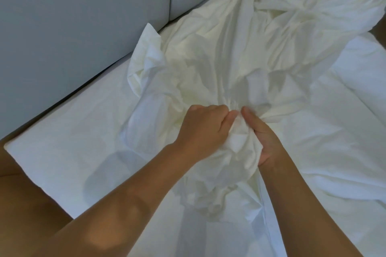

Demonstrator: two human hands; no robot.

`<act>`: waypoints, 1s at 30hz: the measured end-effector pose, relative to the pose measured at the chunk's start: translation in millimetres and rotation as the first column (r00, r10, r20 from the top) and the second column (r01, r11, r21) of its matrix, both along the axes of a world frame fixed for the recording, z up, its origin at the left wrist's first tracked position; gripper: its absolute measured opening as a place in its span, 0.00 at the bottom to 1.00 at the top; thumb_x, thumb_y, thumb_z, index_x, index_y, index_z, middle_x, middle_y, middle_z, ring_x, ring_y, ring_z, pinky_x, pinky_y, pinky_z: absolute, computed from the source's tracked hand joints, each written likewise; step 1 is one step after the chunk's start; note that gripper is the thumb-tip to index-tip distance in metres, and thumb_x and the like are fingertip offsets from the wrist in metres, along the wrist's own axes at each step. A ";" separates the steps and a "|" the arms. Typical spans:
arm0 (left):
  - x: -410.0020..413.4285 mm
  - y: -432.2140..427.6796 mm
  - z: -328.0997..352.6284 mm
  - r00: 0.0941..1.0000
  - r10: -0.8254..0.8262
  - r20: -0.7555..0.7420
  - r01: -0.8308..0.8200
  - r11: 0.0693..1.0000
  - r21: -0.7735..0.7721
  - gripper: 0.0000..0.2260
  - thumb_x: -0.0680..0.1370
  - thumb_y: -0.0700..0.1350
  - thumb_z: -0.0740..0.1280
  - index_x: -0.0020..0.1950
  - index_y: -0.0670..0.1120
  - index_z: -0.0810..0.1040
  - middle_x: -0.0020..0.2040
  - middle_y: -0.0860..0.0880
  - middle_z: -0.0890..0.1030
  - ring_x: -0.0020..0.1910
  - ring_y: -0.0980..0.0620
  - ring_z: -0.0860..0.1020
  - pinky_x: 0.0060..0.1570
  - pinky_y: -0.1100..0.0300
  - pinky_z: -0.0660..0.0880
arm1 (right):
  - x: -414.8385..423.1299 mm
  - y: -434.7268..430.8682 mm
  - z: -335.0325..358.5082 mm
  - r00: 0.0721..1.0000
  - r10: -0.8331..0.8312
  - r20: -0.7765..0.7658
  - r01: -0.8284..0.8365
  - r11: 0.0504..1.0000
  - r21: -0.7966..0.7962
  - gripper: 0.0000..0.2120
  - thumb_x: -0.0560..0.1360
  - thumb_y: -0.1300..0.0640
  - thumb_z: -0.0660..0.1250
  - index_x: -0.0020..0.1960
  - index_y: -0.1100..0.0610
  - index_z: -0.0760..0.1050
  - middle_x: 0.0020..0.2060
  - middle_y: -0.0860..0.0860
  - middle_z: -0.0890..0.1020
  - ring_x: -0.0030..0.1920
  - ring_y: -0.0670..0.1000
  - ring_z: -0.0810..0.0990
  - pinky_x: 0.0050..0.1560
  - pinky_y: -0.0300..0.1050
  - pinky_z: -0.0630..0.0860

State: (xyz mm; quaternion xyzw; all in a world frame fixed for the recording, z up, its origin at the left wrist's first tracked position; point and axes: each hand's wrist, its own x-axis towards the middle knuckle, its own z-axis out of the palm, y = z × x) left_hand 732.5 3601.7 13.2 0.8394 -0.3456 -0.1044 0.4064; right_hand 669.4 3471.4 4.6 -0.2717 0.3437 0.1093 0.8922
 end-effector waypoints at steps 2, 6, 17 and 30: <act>8.4 0.1 4.6 0.975 0.181 -0.127 -0.194 0.976 -0.096 0.20 0.81 0.48 0.60 0.31 0.49 0.60 0.26 0.54 0.62 0.29 0.48 0.68 0.35 0.54 0.62 | 0.2 -3.8 4.9 0.990 0.085 -0.117 -0.097 0.990 -0.101 0.30 0.46 0.57 0.85 0.47 0.60 0.84 0.47 0.59 0.84 0.48 0.58 0.84 0.49 0.52 0.80; 30.3 2.2 14.2 0.819 0.305 -0.486 -0.488 0.816 -0.310 0.21 0.81 0.50 0.61 0.29 0.51 0.60 0.23 0.56 0.64 0.27 0.55 0.64 0.31 0.58 0.64 | -4.8 -11.8 7.1 0.958 0.146 -0.245 -0.224 0.917 -0.329 0.19 0.53 0.60 0.79 0.43 0.59 0.85 0.44 0.58 0.85 0.44 0.58 0.85 0.40 0.47 0.80; -6.6 -2.7 13.2 0.941 -0.338 0.006 0.322 0.901 0.292 0.11 0.83 0.50 0.49 0.45 0.48 0.65 0.37 0.53 0.65 0.33 0.51 0.66 0.39 0.55 0.62 | 4.8 5.4 7.0 1.000 0.015 0.027 -0.016 1.000 0.024 0.22 0.49 0.56 0.84 0.40 0.60 0.85 0.38 0.56 0.85 0.40 0.54 0.85 0.40 0.47 0.81; 93.3 49.6 -95.7 0.911 0.413 -0.010 -0.305 0.688 0.659 0.39 0.73 0.66 0.62 0.74 0.44 0.55 0.74 0.39 0.58 0.73 0.40 0.55 0.70 0.44 0.53 | 5.7 8.5 -8.7 0.979 -0.182 -0.097 0.161 0.968 -0.191 0.04 0.58 0.64 0.57 0.27 0.57 0.66 0.22 0.51 0.69 0.23 0.52 0.73 0.27 0.35 0.72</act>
